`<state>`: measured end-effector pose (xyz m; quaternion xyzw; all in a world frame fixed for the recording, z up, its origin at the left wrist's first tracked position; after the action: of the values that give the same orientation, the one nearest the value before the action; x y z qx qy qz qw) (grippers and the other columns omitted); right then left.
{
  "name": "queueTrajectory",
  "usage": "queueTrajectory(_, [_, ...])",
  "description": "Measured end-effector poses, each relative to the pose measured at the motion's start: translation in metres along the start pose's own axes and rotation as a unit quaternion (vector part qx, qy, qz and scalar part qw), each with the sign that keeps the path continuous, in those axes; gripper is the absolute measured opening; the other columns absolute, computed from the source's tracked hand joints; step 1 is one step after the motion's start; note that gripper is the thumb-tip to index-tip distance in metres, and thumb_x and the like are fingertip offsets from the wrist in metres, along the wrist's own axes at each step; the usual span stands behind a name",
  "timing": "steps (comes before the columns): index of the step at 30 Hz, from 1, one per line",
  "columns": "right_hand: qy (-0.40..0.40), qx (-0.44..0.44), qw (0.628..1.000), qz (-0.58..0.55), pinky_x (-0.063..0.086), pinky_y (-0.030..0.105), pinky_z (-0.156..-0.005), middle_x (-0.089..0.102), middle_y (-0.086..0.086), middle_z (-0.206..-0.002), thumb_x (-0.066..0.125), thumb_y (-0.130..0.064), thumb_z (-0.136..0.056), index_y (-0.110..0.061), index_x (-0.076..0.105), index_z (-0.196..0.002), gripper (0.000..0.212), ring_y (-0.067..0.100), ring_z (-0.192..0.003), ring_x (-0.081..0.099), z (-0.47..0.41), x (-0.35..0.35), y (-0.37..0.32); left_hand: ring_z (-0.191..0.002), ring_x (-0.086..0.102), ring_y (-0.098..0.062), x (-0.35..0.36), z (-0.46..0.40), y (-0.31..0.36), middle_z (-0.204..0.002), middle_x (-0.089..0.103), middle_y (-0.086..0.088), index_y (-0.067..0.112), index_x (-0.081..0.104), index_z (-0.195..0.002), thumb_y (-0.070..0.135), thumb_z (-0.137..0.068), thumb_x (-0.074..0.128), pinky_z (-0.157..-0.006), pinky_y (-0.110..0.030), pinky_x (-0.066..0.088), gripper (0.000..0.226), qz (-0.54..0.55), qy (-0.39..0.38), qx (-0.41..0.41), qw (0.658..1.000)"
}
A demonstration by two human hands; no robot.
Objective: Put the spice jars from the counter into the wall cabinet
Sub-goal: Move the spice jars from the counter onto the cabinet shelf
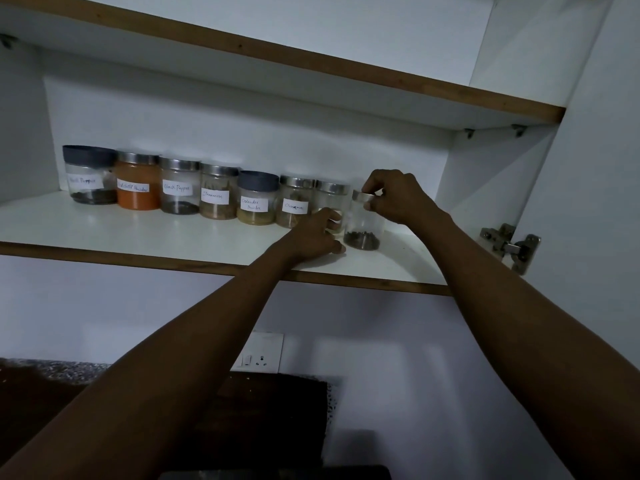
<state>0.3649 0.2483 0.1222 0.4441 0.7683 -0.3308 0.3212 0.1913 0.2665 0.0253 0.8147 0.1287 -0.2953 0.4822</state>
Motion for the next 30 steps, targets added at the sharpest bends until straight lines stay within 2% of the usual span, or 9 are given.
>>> queueTrajectory(3, [0.029,-0.010,0.999,-0.030,0.045,0.024,-0.093,0.073,0.004,-0.120,0.075,-0.008,-0.090,-0.010,0.074,-0.107,0.017,0.020,-0.120,0.063,0.002,-0.002,0.010,-0.119,0.058,-0.021,0.001,-0.005,-0.001,-0.140,0.057,-0.006,0.011,0.051,-0.140,0.017,-0.080,0.084,-0.098,-0.032,0.049,0.069,-0.009,0.005,-0.026,1.000])
queueTrajectory(6, [0.044,0.008,0.997,-0.069,0.045,0.018,-0.086,0.072,-0.001,-0.114,0.076,-0.011,-0.089,-0.011,0.075,-0.104,0.015,0.019,-0.116,0.065,-0.001,-0.002,0.021,-0.125,0.058,-0.028,0.004,-0.018,0.005,-0.137,0.061,-0.013,0.002,0.058,-0.134,0.012,-0.080,0.082,-0.107,-0.041,0.050,0.060,0.011,0.031,-0.066,0.997])
queueTrajectory(8, [0.048,0.019,0.995,-0.086,0.044,0.015,-0.079,0.070,-0.005,-0.109,0.077,-0.020,-0.088,-0.013,0.072,-0.108,0.021,0.016,-0.108,0.066,-0.002,0.001,0.022,-0.122,0.058,-0.025,0.010,-0.025,0.008,-0.135,0.061,-0.013,0.002,0.059,-0.133,0.010,-0.078,0.081,-0.100,-0.037,0.050,0.059,0.029,0.046,-0.081,0.995])
queueTrajectory(11, [0.033,-0.002,0.995,-0.094,0.046,0.017,-0.082,0.070,-0.003,-0.113,0.081,-0.032,-0.086,-0.016,0.071,-0.119,0.038,0.012,-0.103,0.064,-0.002,0.006,0.025,-0.124,0.057,-0.027,0.020,-0.032,0.008,-0.134,0.062,-0.012,0.002,0.060,-0.132,0.011,-0.076,0.083,-0.089,-0.030,0.045,0.061,0.029,0.053,-0.080,0.995])
queueTrajectory(14, [0.020,-0.023,0.994,-0.110,0.051,0.027,-0.095,0.074,-0.001,-0.116,0.081,-0.024,-0.087,-0.015,0.076,-0.112,0.027,0.015,-0.109,0.066,-0.003,0.005,0.032,-0.126,0.056,-0.028,0.022,-0.034,0.004,-0.137,0.061,-0.011,0.003,0.060,-0.132,0.014,-0.074,0.085,-0.092,-0.030,0.045,0.065,0.031,0.054,-0.083,0.995])
queueTrajectory(16, [0.021,-0.032,0.992,-0.123,0.049,0.026,-0.100,0.075,-0.001,-0.115,0.078,-0.017,-0.088,-0.014,0.077,-0.111,0.023,0.013,-0.110,0.067,-0.005,0.004,0.037,-0.119,0.058,-0.023,0.021,-0.034,0.004,-0.132,0.062,-0.009,0.003,0.061,-0.129,0.016,-0.075,0.085,-0.087,-0.028,0.044,0.061,0.022,0.060,-0.079,0.995])
queueTrajectory(25, [0.072,-0.019,0.987,-0.139,0.040,-0.006,-0.080,0.077,0.003,-0.114,0.075,-0.005,-0.089,-0.009,0.077,-0.111,0.023,0.010,-0.100,0.065,-0.015,0.022,0.052,-0.091,0.059,-0.014,0.026,-0.032,0.003,-0.097,0.062,0.005,0.013,0.060,-0.111,0.021,-0.070,0.085,-0.062,-0.023,0.039,0.048,-0.030,0.056,-0.064,0.996])
queueTrajectory(28, [0.085,-0.005,0.986,-0.145,0.039,-0.007,-0.081,0.076,0.004,-0.116,0.072,-0.002,-0.090,-0.008,0.077,-0.113,0.024,0.011,-0.105,0.066,-0.021,0.030,0.055,-0.078,0.053,-0.001,0.025,-0.033,0.000,-0.085,0.054,0.014,0.019,0.054,-0.096,0.014,-0.071,0.083,-0.057,-0.017,0.037,0.038,-0.018,0.071,-0.066,0.995])
queueTrajectory(30, [0.096,0.000,0.984,-0.149,0.042,-0.001,-0.090,0.076,0.005,-0.117,0.070,0.000,-0.091,-0.007,0.076,-0.114,0.025,0.015,-0.111,0.067,-0.023,0.035,0.057,-0.078,0.053,-0.002,0.026,-0.035,-0.002,-0.086,0.054,0.016,0.018,0.059,-0.100,0.011,-0.073,0.083,-0.056,-0.012,0.037,0.037,-0.021,0.074,-0.069,0.995])
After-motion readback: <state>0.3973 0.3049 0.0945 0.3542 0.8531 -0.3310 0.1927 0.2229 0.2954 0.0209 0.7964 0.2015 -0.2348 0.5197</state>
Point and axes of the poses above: each hand's wrist, its own z-axis away from the middle knuckle, its own x-axis out of the palm, y = z × x, the point moved 4 cm from there along -z, towards the middle knuckle
